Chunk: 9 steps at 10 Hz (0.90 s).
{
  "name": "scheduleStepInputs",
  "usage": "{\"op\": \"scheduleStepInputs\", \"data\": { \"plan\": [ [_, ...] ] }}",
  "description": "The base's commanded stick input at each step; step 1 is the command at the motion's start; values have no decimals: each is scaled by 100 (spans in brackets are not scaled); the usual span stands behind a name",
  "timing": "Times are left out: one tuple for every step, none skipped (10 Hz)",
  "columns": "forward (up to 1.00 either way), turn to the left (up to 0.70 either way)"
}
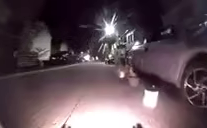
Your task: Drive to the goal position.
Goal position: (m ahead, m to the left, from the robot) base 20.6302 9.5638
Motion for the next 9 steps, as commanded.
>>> {"op": "scheduleStepInputs", "data": {
  "plan": [
    [60, 0],
    [60, 0],
    [60, 0],
    [60, 0],
    [60, 0],
    [60, 0],
    [60, 0],
    [60, 0],
    [60, 0]
  ]
}}
